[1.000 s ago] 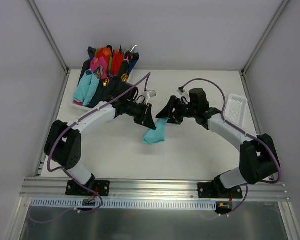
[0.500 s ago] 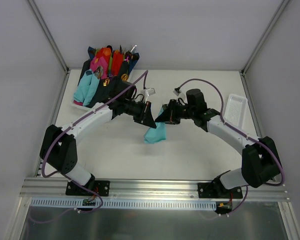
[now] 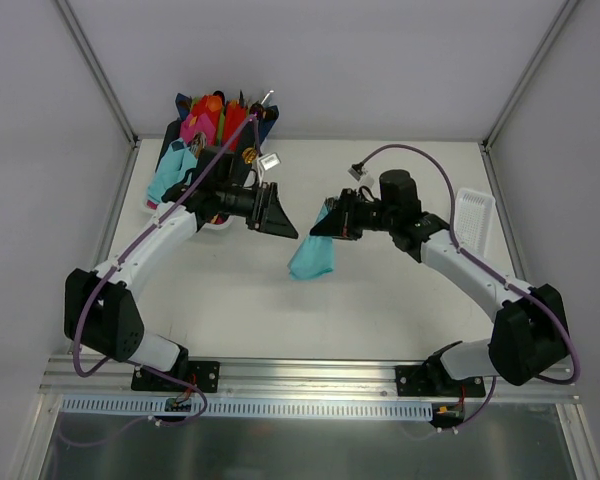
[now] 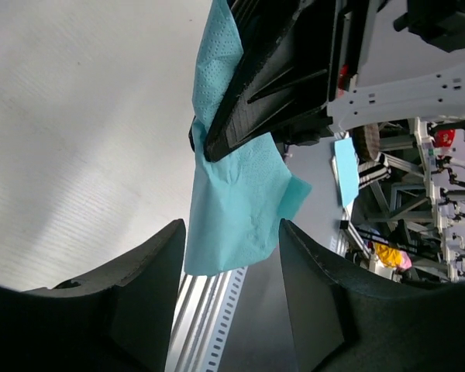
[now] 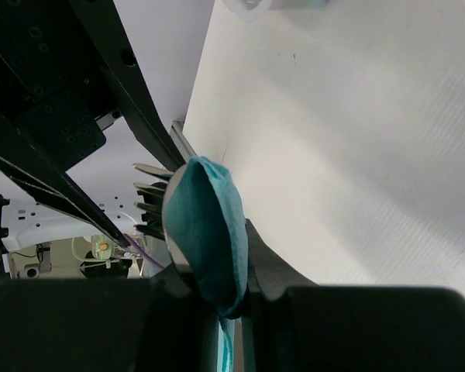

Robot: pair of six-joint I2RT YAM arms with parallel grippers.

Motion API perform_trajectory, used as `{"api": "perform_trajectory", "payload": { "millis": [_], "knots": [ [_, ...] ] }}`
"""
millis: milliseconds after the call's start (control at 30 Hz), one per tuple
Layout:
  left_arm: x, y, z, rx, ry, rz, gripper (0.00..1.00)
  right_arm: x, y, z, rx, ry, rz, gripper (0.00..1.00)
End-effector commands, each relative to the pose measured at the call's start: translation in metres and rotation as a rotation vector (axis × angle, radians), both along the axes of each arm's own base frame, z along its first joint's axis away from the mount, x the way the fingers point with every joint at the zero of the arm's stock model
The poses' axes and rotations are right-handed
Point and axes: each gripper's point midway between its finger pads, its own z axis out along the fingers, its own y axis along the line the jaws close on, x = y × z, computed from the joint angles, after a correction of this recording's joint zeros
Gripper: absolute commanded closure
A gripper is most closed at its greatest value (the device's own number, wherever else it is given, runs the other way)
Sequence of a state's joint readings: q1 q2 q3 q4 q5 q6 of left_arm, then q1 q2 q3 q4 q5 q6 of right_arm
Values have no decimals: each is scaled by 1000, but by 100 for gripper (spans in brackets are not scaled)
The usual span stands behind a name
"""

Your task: Place the utensils on the paper napkin and roll it up

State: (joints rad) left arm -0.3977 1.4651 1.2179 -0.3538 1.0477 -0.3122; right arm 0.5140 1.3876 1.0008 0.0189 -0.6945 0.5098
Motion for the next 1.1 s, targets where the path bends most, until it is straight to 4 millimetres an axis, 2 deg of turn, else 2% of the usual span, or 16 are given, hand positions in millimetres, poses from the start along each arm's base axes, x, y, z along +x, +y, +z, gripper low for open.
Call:
{"api": "perform_trajectory", "payload": {
  "millis": [0,67,233,533,700,900,1000,1067],
  "knots": [
    [-19,2,47,-132,-54,-113,48,-3,4,58,102,-170,49,100],
    [-24,2,51,-152,-53,-141,48,-7,7,68,132,-191,73,100],
    [-27,0,47,-145,-57,-147,50,-18,16,88,173,-226,121,100],
    [-42,-10,42,-126,-85,-179,53,-28,31,106,209,-249,186,100],
    [-39,-12,41,-119,-86,-174,71,-35,39,108,216,-245,220,100],
    [-39,-15,42,-125,-85,-160,79,-40,47,107,219,-236,243,100],
    [-37,-15,42,-129,-101,-132,89,-39,51,105,217,-231,248,100],
    [-38,-15,44,-134,-90,-120,100,-38,53,107,218,-230,247,100]
  ]
}}
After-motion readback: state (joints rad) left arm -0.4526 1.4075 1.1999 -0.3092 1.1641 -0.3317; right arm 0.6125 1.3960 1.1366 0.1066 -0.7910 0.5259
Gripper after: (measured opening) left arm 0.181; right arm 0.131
